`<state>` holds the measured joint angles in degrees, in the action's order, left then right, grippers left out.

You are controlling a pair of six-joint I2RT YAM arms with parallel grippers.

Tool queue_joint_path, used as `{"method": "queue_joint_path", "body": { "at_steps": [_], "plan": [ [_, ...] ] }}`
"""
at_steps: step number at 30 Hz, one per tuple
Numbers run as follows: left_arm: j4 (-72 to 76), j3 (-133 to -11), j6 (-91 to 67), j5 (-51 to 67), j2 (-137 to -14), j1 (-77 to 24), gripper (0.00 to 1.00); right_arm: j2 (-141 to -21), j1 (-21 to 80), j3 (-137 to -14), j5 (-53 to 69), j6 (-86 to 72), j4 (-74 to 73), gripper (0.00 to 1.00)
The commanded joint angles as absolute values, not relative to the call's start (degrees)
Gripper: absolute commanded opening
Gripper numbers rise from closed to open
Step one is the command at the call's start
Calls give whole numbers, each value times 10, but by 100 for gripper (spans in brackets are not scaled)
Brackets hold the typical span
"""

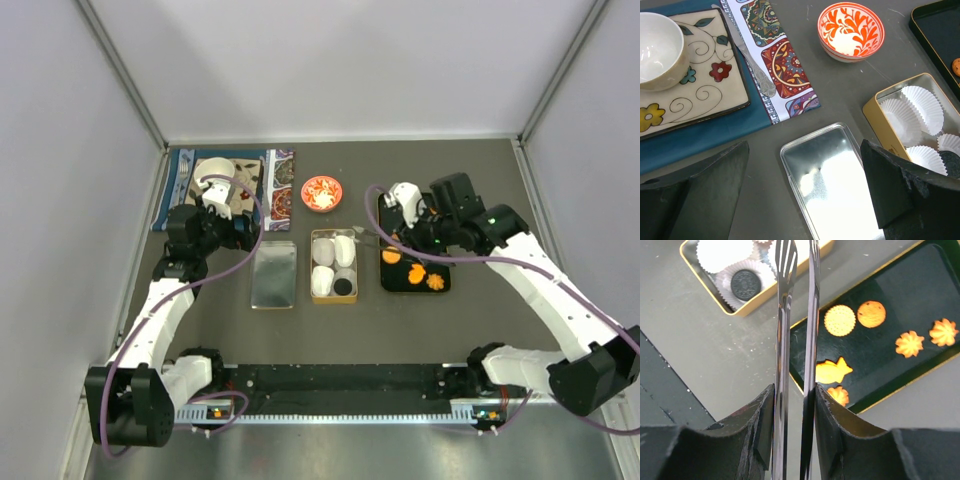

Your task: Pack the cookies

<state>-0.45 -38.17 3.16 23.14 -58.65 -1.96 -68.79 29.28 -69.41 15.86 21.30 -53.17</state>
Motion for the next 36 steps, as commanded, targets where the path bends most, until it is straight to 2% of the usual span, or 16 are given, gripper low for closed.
{"method": "queue_joint_path", "body": {
  "at_steps": [1, 9, 20, 36],
  "plan": [
    [11, -389, 35, 237, -582, -21, 99, -650, 258, -686, 166, 215, -515, 35],
    [12, -388, 36, 239, -582, -21, 99, -615, 183, -621, 189, 239, -514, 35],
    [12, -388, 35, 239, -582, -21, 99, -599, 141, -548, 194, 272, -504, 36],
    [12, -389, 35, 239, -586, -21, 99, -628, 101, -520, 221, 300, -491, 42]
  ]
}}
